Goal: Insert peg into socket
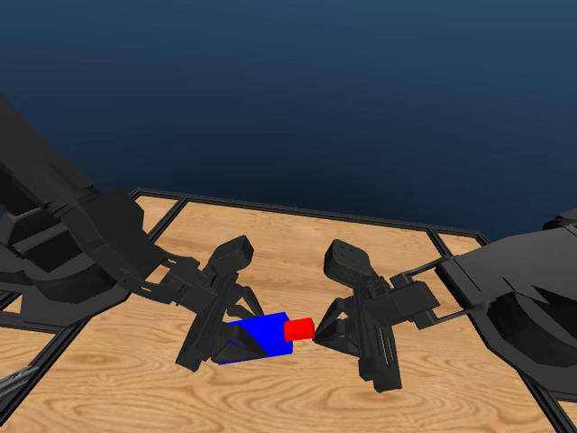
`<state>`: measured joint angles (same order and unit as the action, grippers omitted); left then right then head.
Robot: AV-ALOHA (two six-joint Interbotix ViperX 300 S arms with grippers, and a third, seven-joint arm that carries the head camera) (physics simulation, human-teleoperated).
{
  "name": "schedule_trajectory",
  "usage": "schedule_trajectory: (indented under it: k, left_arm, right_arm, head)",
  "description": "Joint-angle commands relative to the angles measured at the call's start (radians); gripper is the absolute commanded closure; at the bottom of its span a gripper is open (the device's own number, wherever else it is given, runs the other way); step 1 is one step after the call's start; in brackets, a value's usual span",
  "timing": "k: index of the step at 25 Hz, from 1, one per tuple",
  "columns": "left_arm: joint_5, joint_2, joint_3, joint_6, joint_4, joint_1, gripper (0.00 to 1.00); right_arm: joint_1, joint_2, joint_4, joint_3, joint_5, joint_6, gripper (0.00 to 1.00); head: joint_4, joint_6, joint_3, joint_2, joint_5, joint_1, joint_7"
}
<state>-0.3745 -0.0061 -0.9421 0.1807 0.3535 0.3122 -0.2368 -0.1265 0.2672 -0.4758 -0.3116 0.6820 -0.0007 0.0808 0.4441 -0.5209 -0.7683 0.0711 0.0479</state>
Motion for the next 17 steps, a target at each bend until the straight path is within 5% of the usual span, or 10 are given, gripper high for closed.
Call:
schedule_trajectory:
  k: [1,9,13,16,17]
  left_arm:
    - [-0.037,-0.018,0.025,-0.007,-0.002,0.001,1.00]
    - [-0.035,-0.018,0.027,-0.011,0.007,0.006,1.00]
    - [-0.037,-0.018,0.013,-0.006,0.010,0.011,1.00]
    - [-0.046,-0.015,0.003,-0.005,0.009,0.020,1.00]
    - [-0.056,-0.025,0.022,-0.005,0.015,0.030,1.00]
  right_arm:
    - [0.012,-0.030,-0.025,0.078,0.083,-0.053,1.00]
    - [0.018,-0.096,-0.071,0.103,0.125,-0.095,1.00]
    - [0.022,-0.055,-0.125,0.004,0.164,-0.086,1.00]
    - [0.033,0.004,-0.222,-0.118,0.330,-0.086,1.00]
    - [0.037,0.015,-0.273,-0.176,0.439,-0.106,0.79]
  head:
    - [0.003,-0.002,-0.011,-0.008,0.008,0.008,-0.005]
    - [0.005,-0.009,-0.011,-0.008,0.010,0.011,-0.007]
    - [0.005,-0.014,-0.013,-0.012,0.015,0.005,-0.011]
    - [0.005,-0.024,-0.013,-0.017,0.021,-0.004,-0.024]
    - [0.005,-0.029,-0.013,-0.019,0.022,-0.011,-0.030]
